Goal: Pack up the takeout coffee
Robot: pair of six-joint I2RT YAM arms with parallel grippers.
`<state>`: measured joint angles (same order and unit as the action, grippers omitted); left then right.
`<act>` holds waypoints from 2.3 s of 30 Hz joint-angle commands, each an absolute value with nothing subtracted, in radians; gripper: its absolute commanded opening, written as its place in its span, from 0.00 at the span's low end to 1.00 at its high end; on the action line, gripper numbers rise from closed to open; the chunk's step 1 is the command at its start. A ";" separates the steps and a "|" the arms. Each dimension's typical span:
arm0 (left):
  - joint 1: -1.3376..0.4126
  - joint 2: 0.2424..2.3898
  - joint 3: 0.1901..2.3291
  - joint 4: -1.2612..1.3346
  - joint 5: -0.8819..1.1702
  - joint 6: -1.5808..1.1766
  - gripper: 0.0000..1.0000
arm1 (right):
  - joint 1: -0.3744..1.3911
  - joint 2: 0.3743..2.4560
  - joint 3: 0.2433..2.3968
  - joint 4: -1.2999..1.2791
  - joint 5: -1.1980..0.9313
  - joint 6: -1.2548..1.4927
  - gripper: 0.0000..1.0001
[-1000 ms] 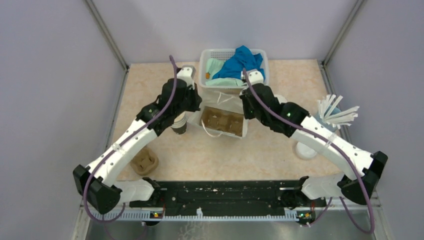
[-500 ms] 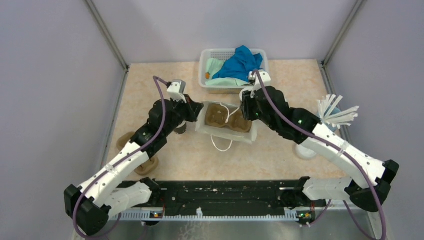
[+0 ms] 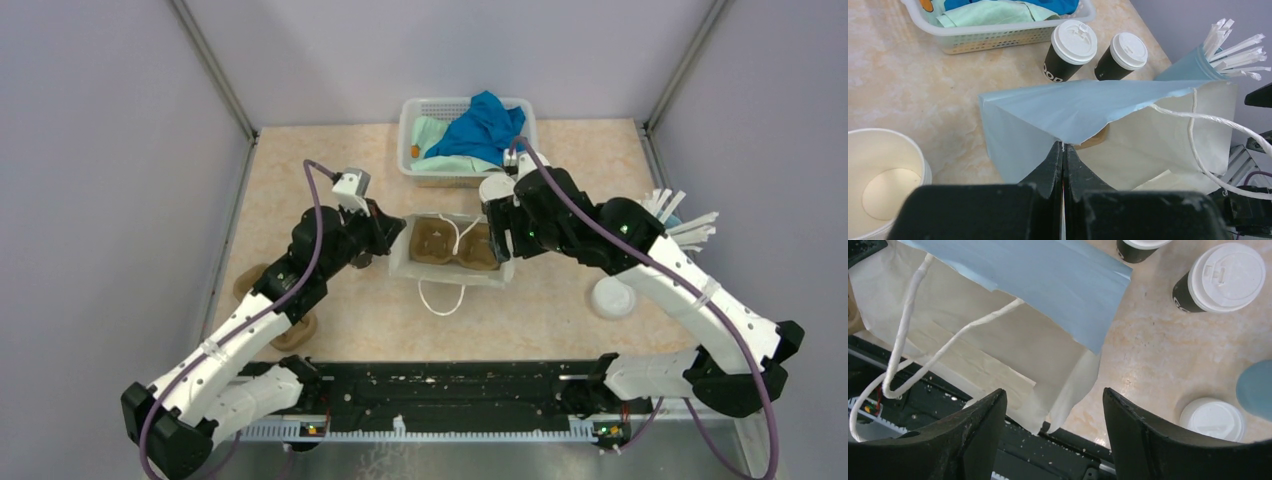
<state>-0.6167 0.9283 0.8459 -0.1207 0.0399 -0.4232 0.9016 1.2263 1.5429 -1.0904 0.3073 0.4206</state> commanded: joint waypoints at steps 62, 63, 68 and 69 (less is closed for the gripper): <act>-0.620 0.919 0.934 -0.308 -0.006 -0.445 0.00 | 0.602 1.472 1.599 -0.804 -0.585 0.490 0.00; -0.621 0.920 0.934 -0.309 -0.005 -0.445 0.00 | 0.587 1.464 1.581 -0.784 -0.590 0.517 0.00; -0.620 0.922 0.935 -0.309 0.030 -0.444 0.00 | 0.567 1.495 1.523 -0.711 -0.608 0.597 0.03; -0.620 0.923 0.937 -0.309 0.031 -0.441 0.00 | 0.565 1.511 1.523 -0.716 -0.615 0.611 0.04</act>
<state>-0.6170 0.9150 0.8997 -0.3046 0.0067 -0.4652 0.5766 1.4860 1.5425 -0.7628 -0.5964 0.5404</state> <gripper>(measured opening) 0.006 0.025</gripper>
